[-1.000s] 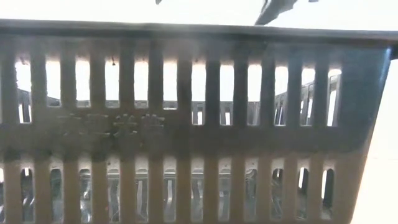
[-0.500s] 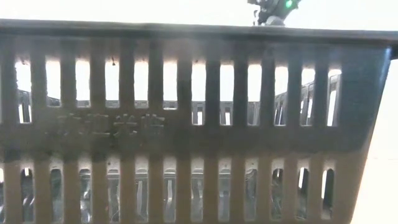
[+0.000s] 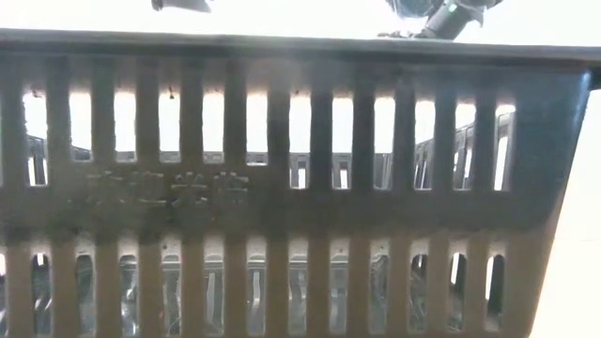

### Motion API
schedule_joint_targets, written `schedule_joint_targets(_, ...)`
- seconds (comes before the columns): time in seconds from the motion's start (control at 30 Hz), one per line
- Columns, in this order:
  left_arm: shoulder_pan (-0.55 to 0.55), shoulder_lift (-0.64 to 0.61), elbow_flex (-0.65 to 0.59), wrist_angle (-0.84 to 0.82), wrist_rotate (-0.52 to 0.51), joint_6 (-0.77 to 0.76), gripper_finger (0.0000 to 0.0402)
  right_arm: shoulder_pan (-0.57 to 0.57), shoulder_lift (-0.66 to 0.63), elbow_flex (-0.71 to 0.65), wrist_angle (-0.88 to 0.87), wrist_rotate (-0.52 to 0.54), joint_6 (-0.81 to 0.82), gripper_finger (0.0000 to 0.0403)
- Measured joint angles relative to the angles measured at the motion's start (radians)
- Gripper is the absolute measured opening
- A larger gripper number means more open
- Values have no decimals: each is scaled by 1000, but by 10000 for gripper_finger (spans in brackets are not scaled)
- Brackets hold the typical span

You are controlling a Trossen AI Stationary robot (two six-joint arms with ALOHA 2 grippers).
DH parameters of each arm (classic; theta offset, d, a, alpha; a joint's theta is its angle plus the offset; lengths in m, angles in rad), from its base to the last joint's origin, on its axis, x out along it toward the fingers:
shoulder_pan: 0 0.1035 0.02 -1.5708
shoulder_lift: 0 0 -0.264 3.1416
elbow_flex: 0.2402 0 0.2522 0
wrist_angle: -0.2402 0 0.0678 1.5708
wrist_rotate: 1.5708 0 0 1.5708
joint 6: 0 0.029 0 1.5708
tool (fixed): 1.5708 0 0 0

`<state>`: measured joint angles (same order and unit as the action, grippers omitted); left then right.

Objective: Stack baskets on shelf by color
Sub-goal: Stack the left gray bin into the gray bin on the shelf

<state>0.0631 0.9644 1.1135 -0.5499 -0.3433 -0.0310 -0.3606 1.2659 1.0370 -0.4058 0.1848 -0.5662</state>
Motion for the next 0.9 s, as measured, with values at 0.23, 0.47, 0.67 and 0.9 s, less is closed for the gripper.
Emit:
schedule_joint_targets(0.23, -22, -18, -207, 227, 1, 8, 153, -32, 0, -11, -8, -85, 67, 0)
schedule_joint_targets(0.47, 5, -17, -255, 240, 0, 18, 148, -33, 4, -11, -66, -91, 113, 0)
schedule_joint_targets(0.67, 0, -12, -255, 232, 1, 11, 147, -33, 5, -11, -93, -165, 174, 0)
schedule_joint_targets(0.9, -1, -13, -255, 233, 1, 2, 147, -33, 5, -11, -102, -220, 201, 0)
